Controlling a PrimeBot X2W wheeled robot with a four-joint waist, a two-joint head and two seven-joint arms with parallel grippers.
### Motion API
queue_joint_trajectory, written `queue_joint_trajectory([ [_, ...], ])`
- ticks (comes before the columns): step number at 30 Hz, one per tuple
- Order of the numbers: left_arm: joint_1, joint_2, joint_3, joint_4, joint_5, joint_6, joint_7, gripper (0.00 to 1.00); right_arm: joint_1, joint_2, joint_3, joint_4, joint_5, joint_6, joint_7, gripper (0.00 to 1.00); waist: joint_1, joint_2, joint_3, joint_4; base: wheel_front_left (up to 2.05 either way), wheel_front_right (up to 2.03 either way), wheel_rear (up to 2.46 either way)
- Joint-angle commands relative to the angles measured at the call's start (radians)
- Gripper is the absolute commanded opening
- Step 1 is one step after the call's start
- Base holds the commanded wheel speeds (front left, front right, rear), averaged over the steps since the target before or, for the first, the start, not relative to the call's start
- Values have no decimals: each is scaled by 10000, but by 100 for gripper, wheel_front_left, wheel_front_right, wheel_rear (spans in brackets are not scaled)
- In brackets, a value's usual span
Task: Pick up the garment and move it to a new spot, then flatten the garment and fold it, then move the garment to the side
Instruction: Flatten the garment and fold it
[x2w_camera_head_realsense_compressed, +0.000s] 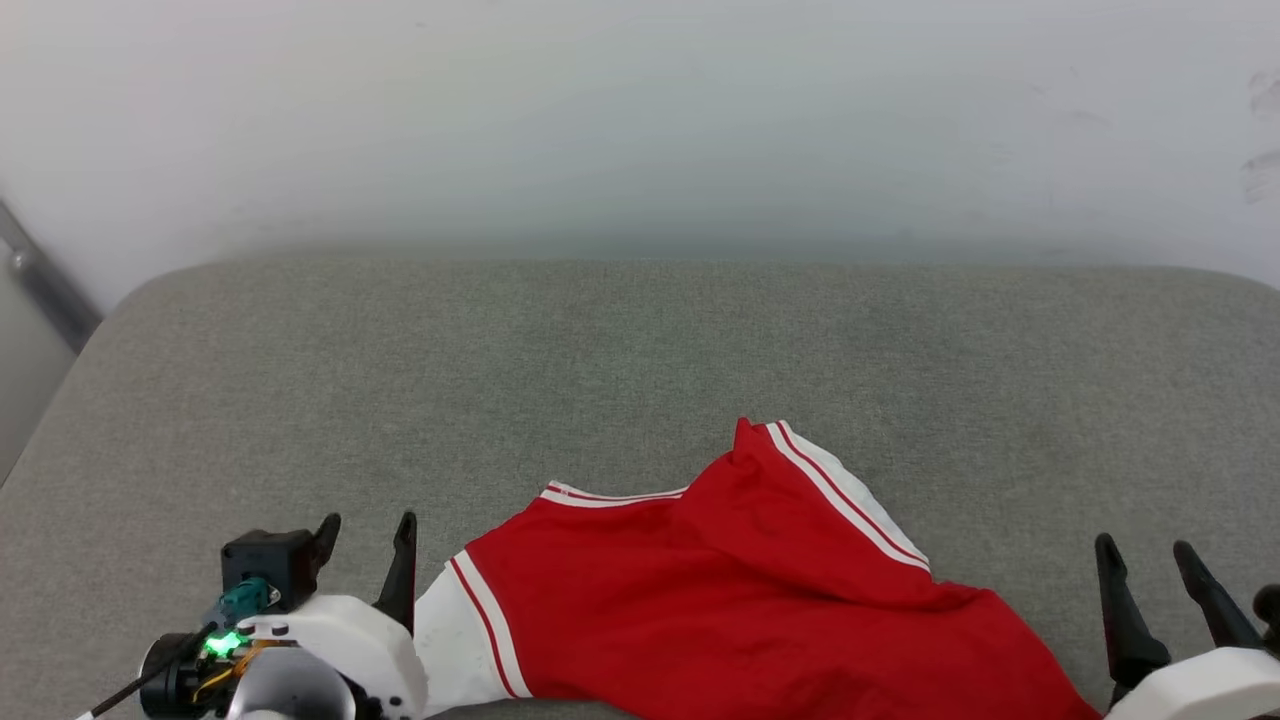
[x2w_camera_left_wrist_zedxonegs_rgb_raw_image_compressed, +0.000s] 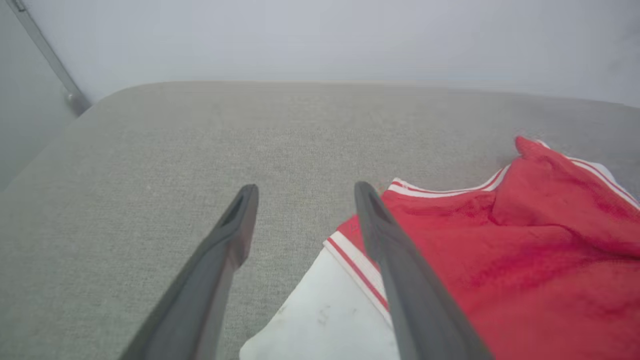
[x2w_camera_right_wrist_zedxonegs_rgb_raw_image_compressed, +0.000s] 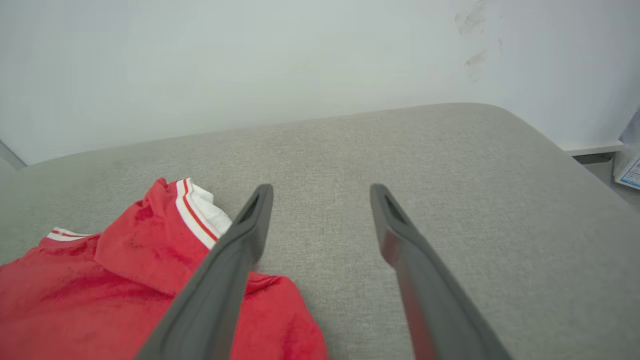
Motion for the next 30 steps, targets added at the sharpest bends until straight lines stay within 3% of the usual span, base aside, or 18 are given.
queue_joint_trajectory([
  [1, -178, -145, 75, -70, 87, 13, -409, 100, 97, -3, -164, 81, -66, -5, 144, 100, 0, 0, -43, 16, 0, 0, 0],
  [6, -439, -547, 72, -313, 347, -26, -1766, 100, -248, -83, -732, 642, 315, -5, 830, 100, 0, 0, -82, 168, 0, 0, 0],
  [10, -651, -696, -86, -420, 497, -108, -2168, 100, -863, -438, -945, 1358, 743, -5, 1422, 100, 0, 0, 88, 444, 0, 0, 0],
  [21, -1571, -1032, -366, -439, 623, -417, -2650, 100, -3137, -2095, 1145, 2626, 2118, -7, 4949, 100, 0, 0, 1540, 1289, 0, 0, 0],
  [30, -2083, -1268, -516, 0, 606, -580, -2918, 100, -4178, -2423, 2577, 3548, 2654, -5, 6981, 100, 0, 0, 2139, 1622, 0, 0, 0],
])
